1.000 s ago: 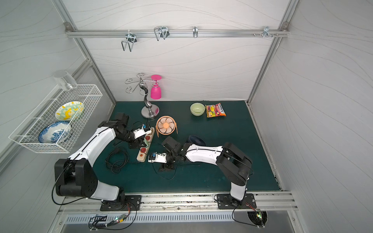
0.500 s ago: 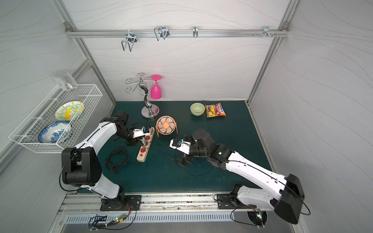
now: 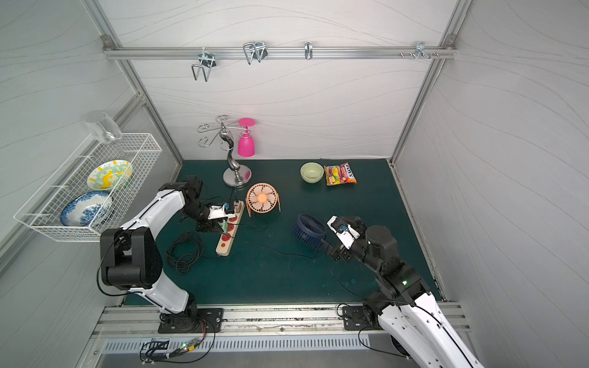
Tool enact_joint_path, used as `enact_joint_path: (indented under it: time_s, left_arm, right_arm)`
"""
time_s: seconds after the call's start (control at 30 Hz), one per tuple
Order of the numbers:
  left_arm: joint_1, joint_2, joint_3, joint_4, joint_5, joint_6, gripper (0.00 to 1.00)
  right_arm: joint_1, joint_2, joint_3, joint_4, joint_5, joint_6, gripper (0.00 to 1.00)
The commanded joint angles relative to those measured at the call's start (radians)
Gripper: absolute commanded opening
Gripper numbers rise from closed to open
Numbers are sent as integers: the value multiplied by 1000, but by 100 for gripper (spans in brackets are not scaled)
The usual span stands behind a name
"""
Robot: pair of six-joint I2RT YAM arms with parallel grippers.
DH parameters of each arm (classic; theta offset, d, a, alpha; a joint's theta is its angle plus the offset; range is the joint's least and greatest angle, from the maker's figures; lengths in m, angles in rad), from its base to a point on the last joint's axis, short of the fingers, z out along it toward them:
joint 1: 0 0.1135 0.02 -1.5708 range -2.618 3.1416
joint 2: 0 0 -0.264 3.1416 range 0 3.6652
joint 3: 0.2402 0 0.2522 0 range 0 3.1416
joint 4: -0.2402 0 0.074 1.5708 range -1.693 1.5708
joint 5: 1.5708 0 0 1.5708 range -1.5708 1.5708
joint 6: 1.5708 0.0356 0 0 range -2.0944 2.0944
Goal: Plug the desk fan into the power strip
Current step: Adjust the power cord at the center of the board.
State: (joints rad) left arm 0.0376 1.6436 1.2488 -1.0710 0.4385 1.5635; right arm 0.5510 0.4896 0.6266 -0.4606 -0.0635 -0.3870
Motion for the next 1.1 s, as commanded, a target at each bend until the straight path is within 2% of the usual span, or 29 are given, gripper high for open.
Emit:
enact_joint_path:
  time_s: [0.0, 0.17, 0.33, 0.5, 1.07]
  left_arm:
    - [-15, -25, 12, -87, 34, 72, 0]
    - [-21, 3, 28, -127, 30, 90, 0]
    - [-21, 18, 14, -84, 26, 134, 0]
    - [-21, 45, 38, -61, 48, 145, 0]
    - [7, 129, 80, -35, 11, 193, 0]
  right_arm:
    - [-15, -44, -63, 32, 54, 56, 99]
    - [-46, -121, -124, 104, 102, 101, 99]
    - [-68, -170, -170, 154, 106, 124, 99]
    - [-76, -166, -174, 159, 99, 120, 99]
    - [-90, -144, -185, 169, 82, 123, 99]
